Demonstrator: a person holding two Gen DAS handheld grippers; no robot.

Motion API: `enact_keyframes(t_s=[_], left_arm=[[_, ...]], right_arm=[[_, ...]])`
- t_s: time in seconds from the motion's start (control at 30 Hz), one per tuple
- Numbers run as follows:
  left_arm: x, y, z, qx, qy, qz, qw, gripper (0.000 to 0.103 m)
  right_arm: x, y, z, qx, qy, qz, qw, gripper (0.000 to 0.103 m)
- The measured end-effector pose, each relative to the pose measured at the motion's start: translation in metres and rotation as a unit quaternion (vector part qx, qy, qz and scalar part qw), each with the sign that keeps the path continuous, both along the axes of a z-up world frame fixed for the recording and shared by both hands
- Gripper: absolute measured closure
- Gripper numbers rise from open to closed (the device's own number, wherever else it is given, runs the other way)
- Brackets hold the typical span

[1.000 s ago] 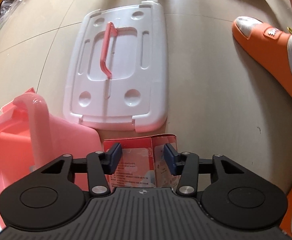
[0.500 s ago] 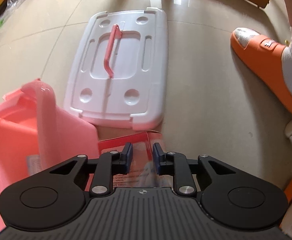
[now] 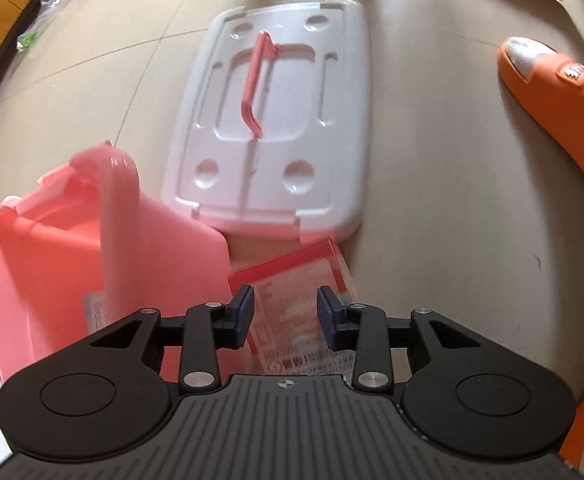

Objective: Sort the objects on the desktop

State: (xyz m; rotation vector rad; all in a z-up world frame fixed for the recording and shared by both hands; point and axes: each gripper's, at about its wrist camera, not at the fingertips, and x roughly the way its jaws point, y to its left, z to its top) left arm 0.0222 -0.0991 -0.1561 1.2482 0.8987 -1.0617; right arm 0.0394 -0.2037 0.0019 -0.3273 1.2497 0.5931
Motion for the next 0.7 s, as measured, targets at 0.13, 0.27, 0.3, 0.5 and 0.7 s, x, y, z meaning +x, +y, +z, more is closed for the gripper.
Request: enact_keyframes(t_s=[0.13,0.27,0.3,0.5,0.7], left_arm=[[-0.0022,0.0012,0.0005,-0.005,-0.009,0.014,0.9998,0.065],[-0.0019,0.0026,0.0013,-0.003,-0.01,0.021,0.9997,0.064],[-0.0025,0.0035,0.0013,-0.004,-0.011,0.021,0.9997,0.064],[-0.0044,0.0039,0.0031,-0.007,-0.017,0.017,0.9997,0.062],[-0.0038,0.0021,0.004,-0.007,-0.016,0.041,0.999,0.061]], right_arm=[[0.0005,0.0021,0.0009,0.002,-0.003,0.001,1.0,0.01],[0.0003,0.0048,0.0012,0.003,-0.003,0.005,1.0,0.01],[0.0002,0.0056,0.0011,0.003,-0.002,0.006,1.0,0.01],[0.0,0.0076,0.0007,0.004,-0.002,0.009,1.0,0.01],[-0.001,0.0076,-0.0007,0.0,-0.002,0.007,1.0,0.01]])
